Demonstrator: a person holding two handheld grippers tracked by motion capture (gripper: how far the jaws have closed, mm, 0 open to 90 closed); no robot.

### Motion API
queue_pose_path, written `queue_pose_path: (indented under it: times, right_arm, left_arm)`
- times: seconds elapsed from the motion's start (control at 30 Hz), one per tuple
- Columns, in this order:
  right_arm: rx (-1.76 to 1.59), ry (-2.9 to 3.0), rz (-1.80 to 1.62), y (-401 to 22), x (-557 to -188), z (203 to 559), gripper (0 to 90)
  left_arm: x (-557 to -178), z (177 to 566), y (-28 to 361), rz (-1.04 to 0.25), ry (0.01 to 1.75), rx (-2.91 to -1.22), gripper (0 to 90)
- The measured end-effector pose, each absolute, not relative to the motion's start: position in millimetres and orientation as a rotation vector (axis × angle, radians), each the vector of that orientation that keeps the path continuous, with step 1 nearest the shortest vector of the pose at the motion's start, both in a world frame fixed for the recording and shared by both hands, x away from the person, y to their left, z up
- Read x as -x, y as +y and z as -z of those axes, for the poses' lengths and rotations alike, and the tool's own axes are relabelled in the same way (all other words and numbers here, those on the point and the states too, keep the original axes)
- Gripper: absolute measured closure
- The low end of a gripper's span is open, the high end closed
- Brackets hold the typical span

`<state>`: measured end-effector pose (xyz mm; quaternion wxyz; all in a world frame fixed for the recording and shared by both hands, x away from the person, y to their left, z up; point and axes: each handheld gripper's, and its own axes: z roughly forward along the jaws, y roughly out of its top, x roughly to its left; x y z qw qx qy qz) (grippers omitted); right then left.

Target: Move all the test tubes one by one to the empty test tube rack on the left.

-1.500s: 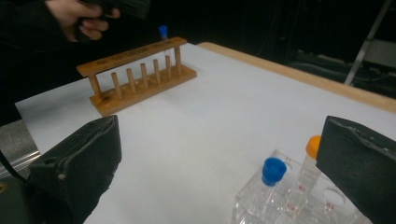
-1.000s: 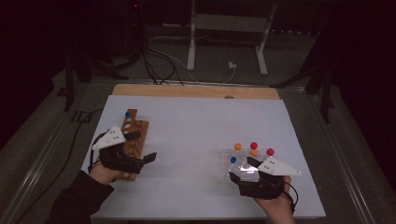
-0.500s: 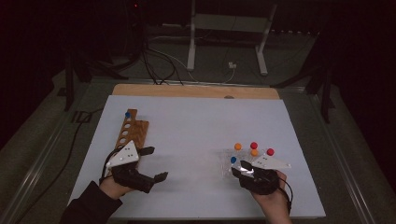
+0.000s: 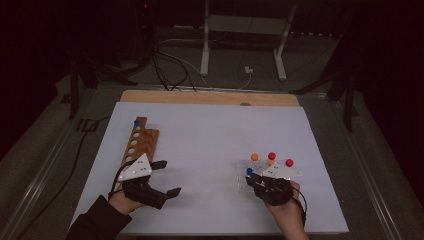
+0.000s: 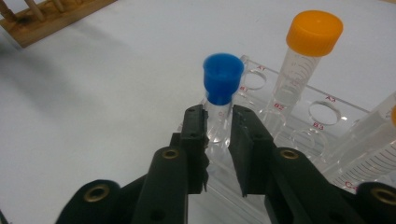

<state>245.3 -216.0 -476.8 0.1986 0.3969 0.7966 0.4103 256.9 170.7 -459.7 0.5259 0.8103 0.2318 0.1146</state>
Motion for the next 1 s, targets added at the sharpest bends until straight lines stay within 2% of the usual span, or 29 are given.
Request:
queue_pose_path:
  times: [0.53,1.0]
  right_arm:
    - [-1.131,2.219,-1.168,-215,-248,476,77.2]
    - [-1.031,2.123,-1.23,-220,-225,435,77.3]
  left_arm:
    - [-258,462,171,-0.266,0.554,-1.944,2.7]
    - [-259,458,173,-0.269,0.555,-1.935,2.8]
